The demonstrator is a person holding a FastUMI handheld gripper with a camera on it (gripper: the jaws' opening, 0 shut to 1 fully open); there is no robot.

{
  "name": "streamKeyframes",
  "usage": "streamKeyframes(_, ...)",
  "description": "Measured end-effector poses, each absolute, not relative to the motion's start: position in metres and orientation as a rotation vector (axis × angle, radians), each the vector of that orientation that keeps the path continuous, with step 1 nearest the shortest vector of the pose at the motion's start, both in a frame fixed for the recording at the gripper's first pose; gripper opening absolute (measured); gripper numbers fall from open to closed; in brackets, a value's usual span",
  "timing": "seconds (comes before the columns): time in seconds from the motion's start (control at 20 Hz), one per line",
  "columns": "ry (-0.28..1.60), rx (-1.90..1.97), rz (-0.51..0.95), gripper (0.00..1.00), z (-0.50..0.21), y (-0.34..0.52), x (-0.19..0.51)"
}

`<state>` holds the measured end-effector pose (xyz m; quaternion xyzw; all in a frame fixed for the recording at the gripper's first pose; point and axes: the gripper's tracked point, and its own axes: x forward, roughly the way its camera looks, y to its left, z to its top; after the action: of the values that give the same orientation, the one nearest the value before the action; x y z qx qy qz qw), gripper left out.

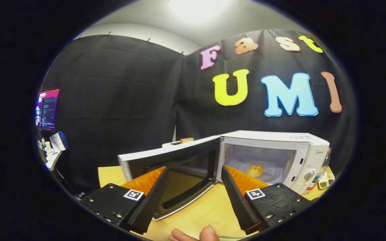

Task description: Open the microwave, put the food inside, and close the microwave door.

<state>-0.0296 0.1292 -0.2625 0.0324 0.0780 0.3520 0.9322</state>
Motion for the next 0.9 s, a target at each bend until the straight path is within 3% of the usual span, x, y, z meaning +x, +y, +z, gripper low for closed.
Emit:
streamKeyframes(0.3,0.170,0.126,0.877,0.96,-0.250,0.172,-0.114)
streamKeyframes(0.6,0.200,0.153,0.956,0.95,-0.262,0.241,-0.139)
streamKeyframes(0.75,0.225,0.145,0.918,0.68,-0.279,0.266,-0.123)
streamKeyframes(0.8,0.248,0.141,0.894,0.68,-0.288,0.276,-0.115)
streamKeyframes(0.9,0.281,0.131,0.830,0.23,-0.303,0.280,-0.097)
